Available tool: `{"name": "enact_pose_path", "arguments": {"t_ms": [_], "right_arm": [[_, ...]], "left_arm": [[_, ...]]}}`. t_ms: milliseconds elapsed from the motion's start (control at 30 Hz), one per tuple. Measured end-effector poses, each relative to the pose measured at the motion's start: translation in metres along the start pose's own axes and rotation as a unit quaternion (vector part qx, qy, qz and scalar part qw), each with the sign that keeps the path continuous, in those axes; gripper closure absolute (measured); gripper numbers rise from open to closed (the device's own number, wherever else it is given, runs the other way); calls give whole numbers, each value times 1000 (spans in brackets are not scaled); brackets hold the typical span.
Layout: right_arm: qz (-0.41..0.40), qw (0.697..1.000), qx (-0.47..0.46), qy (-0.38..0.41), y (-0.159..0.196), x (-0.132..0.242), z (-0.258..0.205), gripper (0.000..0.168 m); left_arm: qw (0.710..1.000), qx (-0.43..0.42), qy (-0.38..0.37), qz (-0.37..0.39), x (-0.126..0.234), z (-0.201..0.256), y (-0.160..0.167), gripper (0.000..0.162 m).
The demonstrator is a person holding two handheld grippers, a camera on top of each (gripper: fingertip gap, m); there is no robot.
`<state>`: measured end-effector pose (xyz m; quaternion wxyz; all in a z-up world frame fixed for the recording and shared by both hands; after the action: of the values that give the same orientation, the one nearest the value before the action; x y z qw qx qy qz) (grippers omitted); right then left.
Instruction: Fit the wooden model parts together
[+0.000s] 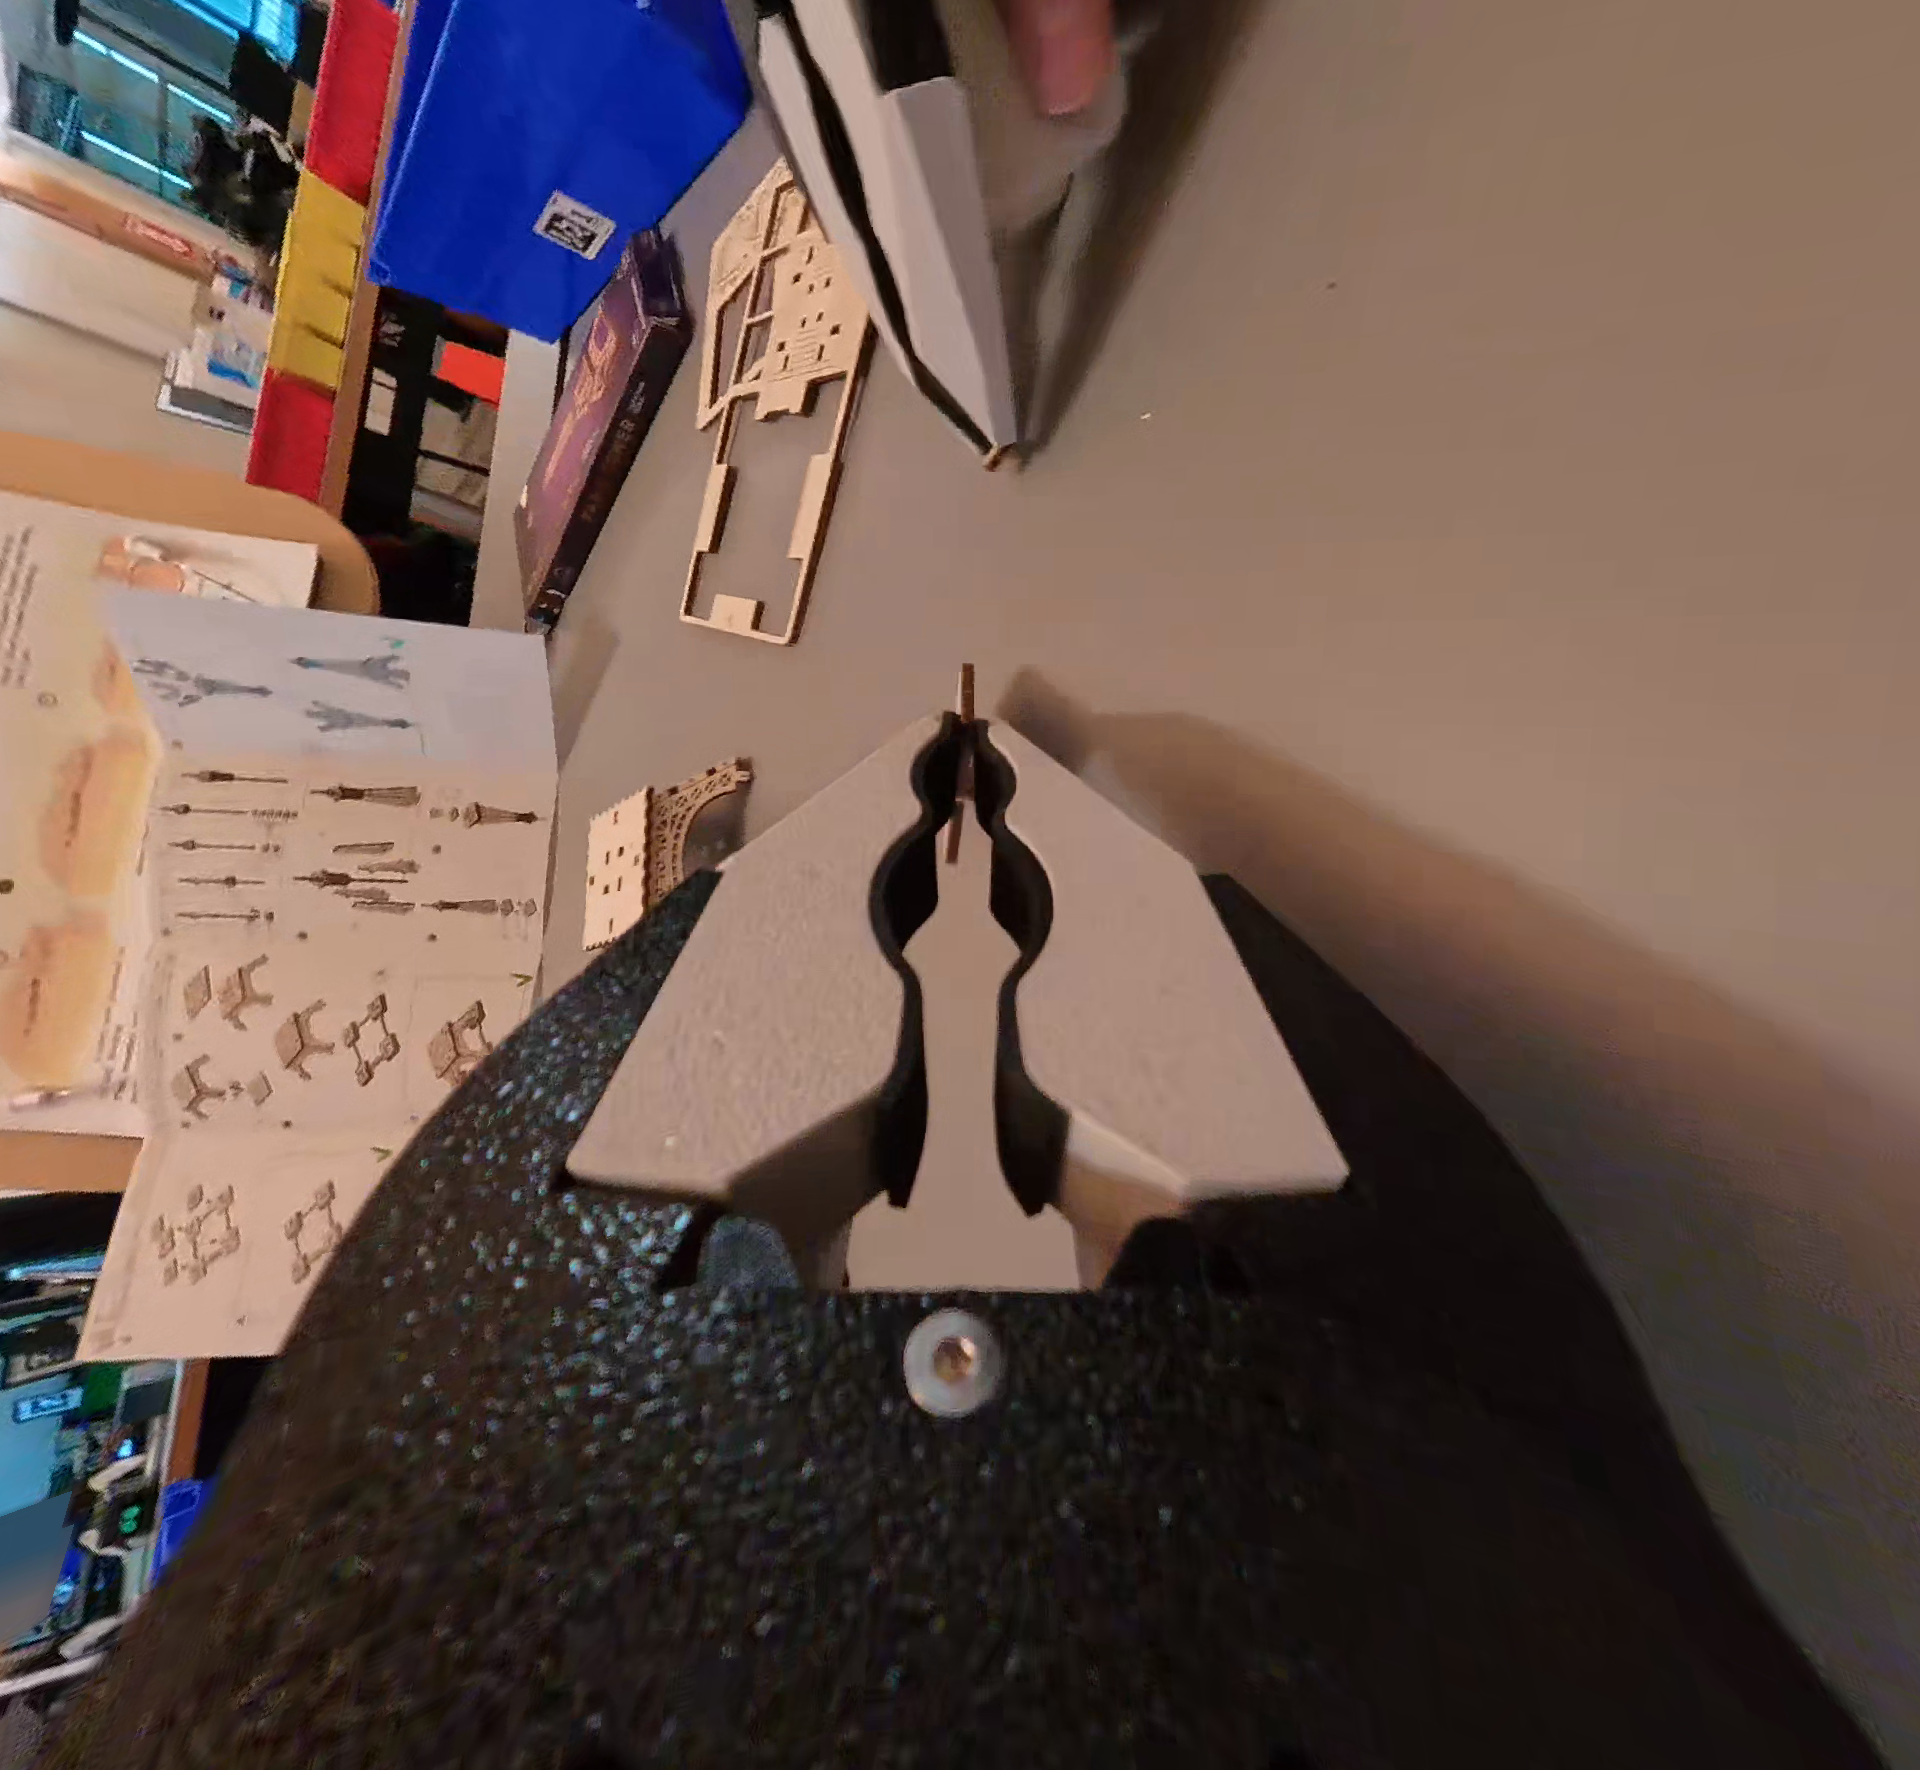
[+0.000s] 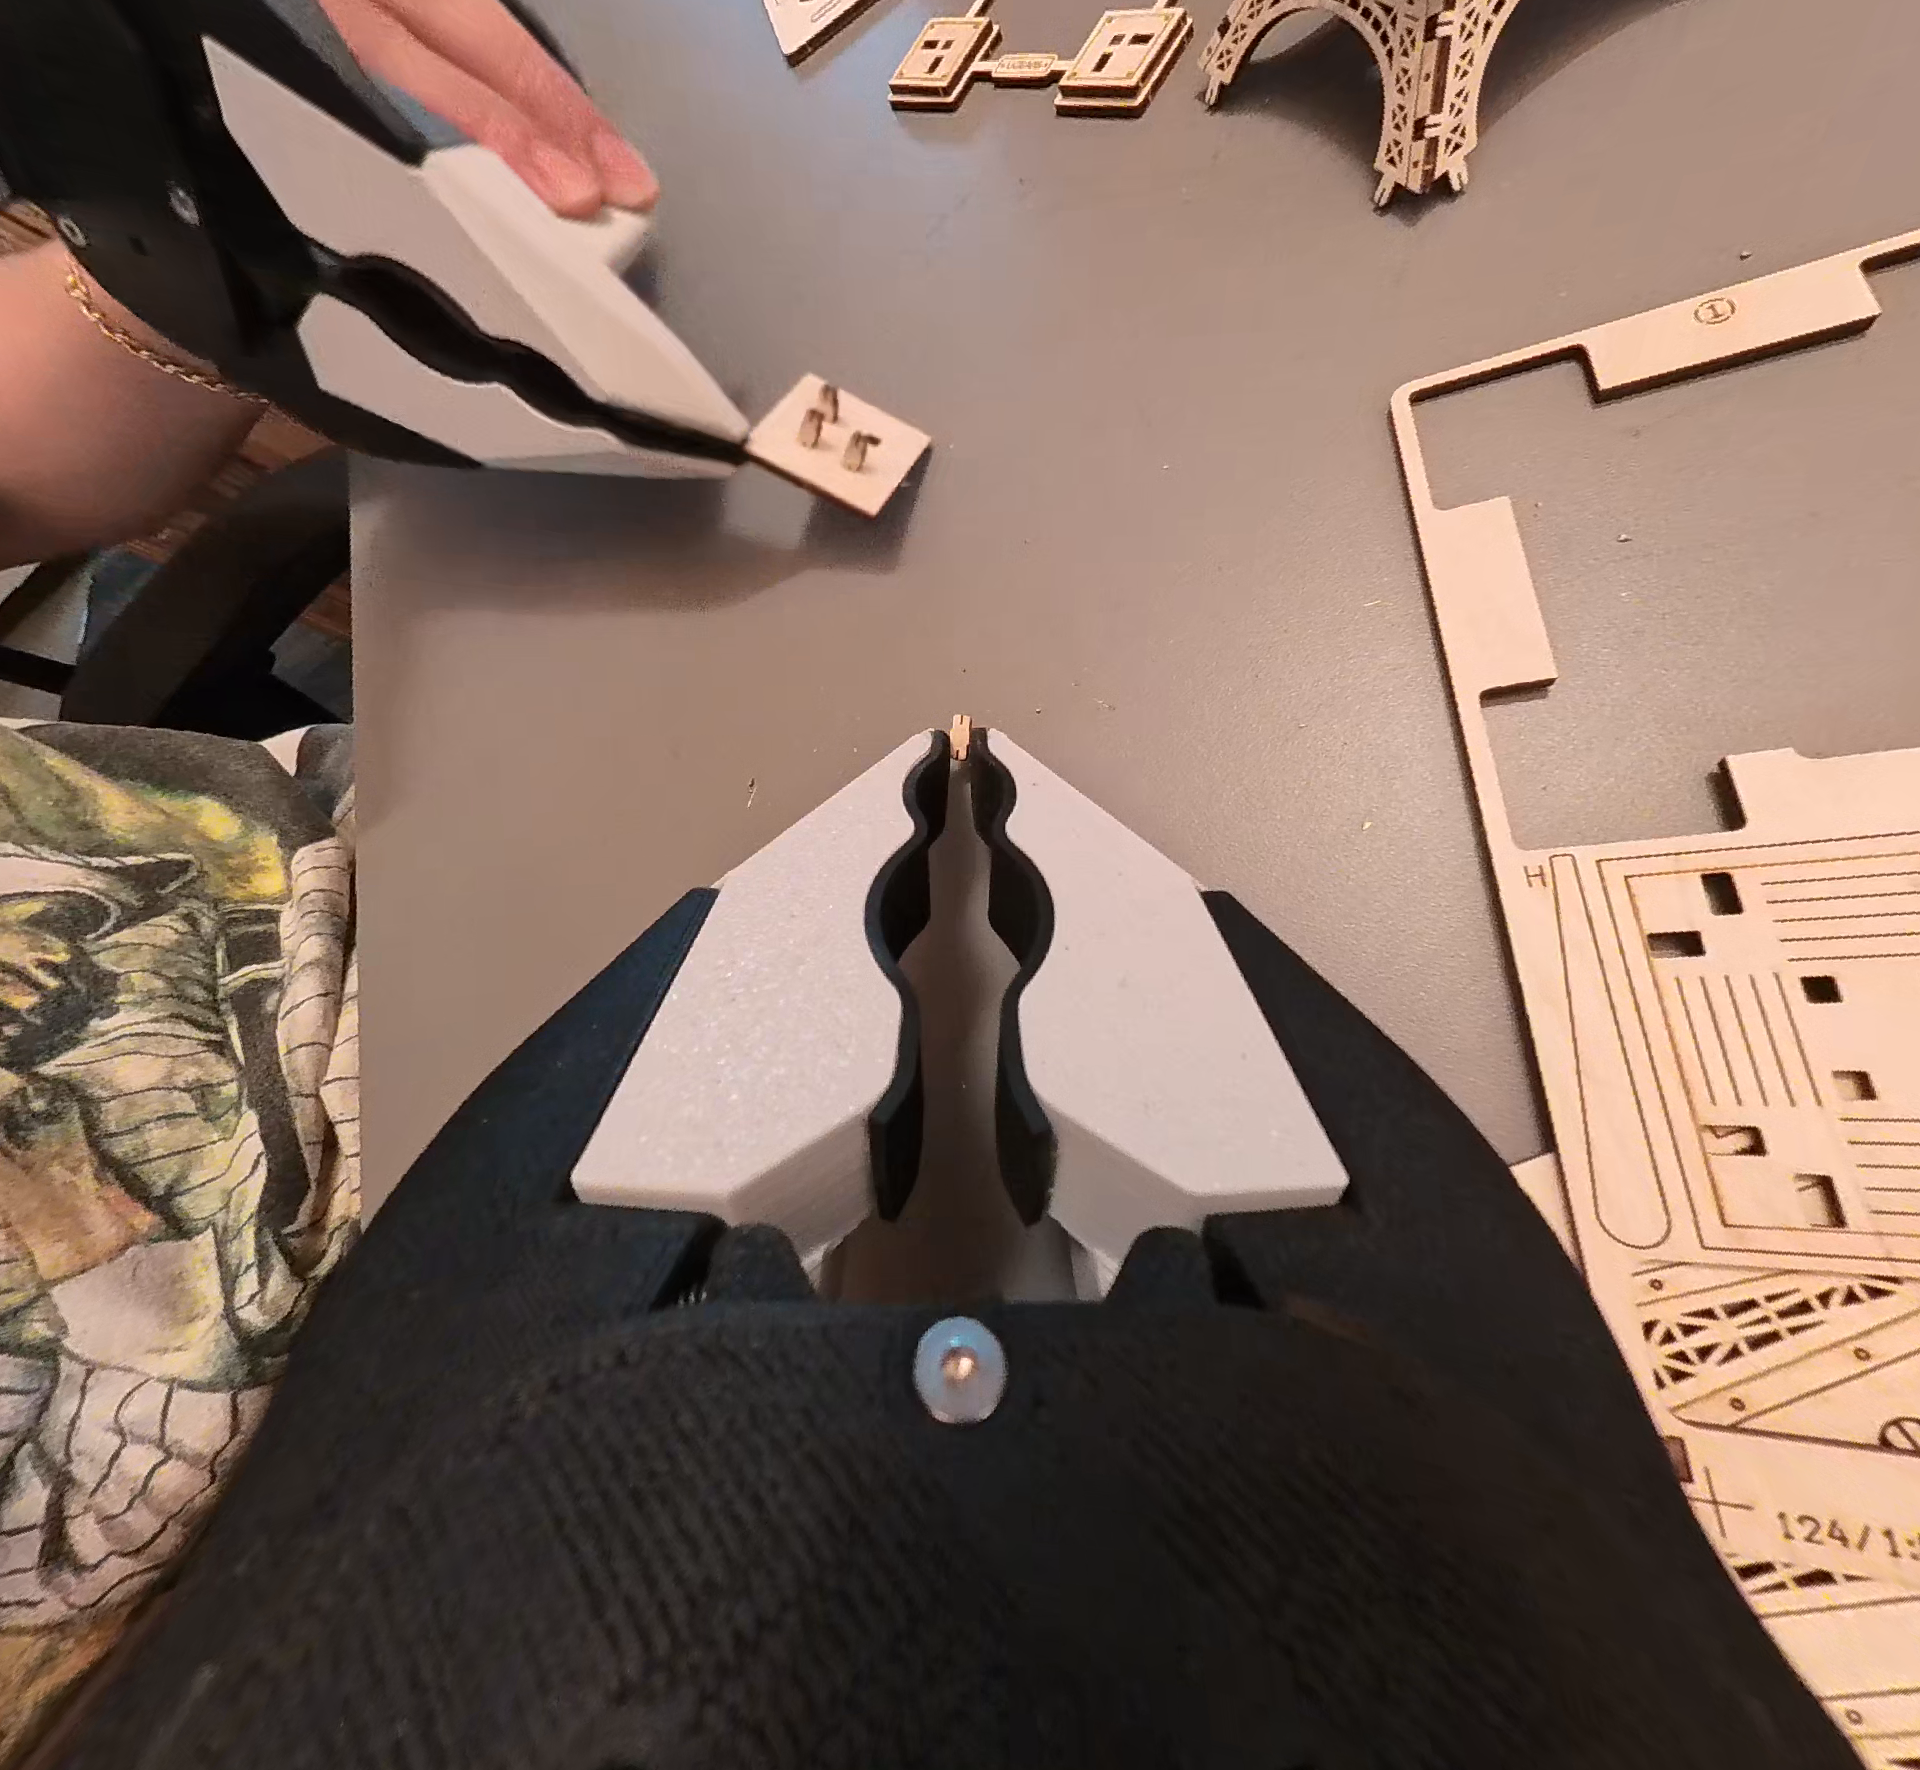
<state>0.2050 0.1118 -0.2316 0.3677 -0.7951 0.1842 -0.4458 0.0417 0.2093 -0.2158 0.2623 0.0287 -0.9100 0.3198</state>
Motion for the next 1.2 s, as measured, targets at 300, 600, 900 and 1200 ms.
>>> {"name": "enact_pose_path", "arguments": {"t_ms": [300,600,900,1200], "right_arm": [[-2,1000,7,6,0,0,-1,167],[37,975,218,34,-17,-9,-27,167],[158,908,359,146,-42,-5,-49,167],[157,925,334,84,-38,-6,-50,167]], "left_arm": [[999,-10,34,-19,2,17,10,157],[949,297,78,71,15,-24,-21,159],[923,357,140,14,-2,-43,-19,158],[975,168,132,58,6,-46,-29,157]]}}
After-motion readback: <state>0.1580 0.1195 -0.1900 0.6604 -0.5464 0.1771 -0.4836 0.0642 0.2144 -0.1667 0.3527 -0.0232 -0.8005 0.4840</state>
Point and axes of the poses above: each gripper's, where its closed fingertips meet, x back along the fingers, y out of its underside, z = x × y across the jaws, the point moved 8 cm from there along x, back along the fingers, and after that the axes turned 6 degrees about x, right-handed, at the moved point
